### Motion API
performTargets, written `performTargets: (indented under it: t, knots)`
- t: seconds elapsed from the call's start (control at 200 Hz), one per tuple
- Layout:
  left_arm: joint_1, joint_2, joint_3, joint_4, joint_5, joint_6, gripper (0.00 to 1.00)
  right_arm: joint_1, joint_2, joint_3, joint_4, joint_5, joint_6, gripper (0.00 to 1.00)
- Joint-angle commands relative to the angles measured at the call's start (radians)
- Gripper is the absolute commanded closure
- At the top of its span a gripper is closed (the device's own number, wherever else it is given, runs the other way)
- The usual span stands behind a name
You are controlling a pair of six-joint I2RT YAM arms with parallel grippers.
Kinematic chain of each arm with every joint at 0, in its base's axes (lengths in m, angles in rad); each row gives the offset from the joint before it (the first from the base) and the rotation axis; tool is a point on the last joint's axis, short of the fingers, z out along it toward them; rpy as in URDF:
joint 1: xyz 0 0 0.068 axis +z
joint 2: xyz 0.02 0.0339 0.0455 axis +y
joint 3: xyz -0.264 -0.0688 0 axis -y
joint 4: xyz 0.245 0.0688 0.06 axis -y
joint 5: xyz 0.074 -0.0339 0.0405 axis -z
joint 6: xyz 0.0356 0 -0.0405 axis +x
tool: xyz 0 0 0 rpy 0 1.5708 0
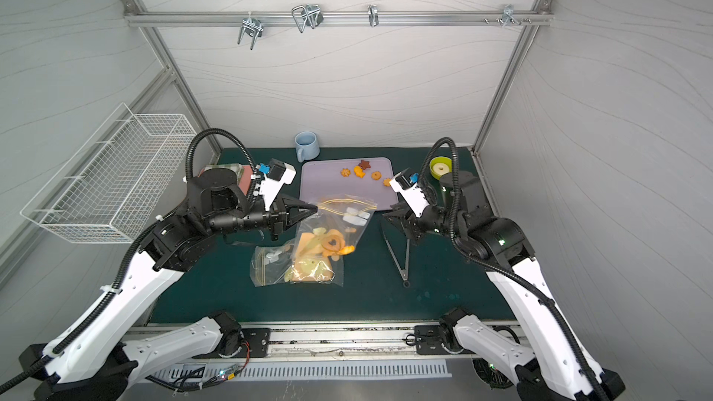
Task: Put the cookies into a resealable bag to prevent moisture
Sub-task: Close the ziploc bag.
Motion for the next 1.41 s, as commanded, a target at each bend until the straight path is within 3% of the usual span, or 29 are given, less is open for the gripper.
performTargets:
  t: [0.0,0.255,0.415,0.515,0.66,0.935,1.03,1.25,1.4]
  knots:
    - [-0.029,0.032,0.125,-0.272,-0.068,0.103,1.0,-0.022,-0.055,-0.055,0.177,-0.169,-0.002,0.52]
    - [-0.108,0.184,0.354,-0.594,-0.047,0.271,1.0,-0.004,-0.044,-0.187,0.553,-0.504,-0.049,0.35]
    - [-0.145,0.219,0.413,-0.64,-0.081,0.32,1.0,0.088,0.087,-0.071,0.457,-0.616,-0.223,0.34]
    - [-0.155,0.23,0.446,-0.661,-0.087,0.359,1.0,0.116,0.161,-0.027,0.445,-0.687,-0.248,0.34]
    - [-0.168,0.233,0.468,-0.655,-0.142,0.379,1.0,0.194,0.23,-0.008,0.462,-0.678,-0.267,0.34]
    - [-0.181,0.257,0.507,-0.647,-0.182,0.418,1.0,0.275,0.317,-0.001,0.582,-0.565,-0.175,0.37]
    - [-0.183,0.258,0.512,-0.641,-0.19,0.431,1.0,0.277,0.345,0.011,0.598,-0.578,-0.172,0.42]
    - [-0.183,0.274,0.543,-0.642,-0.196,0.436,1.0,0.285,0.375,0.02,0.605,-0.578,-0.161,0.66]
    - [-0.185,0.275,0.545,-0.64,-0.207,0.432,1.0,0.288,0.372,0.011,0.597,-0.592,-0.167,0.65]
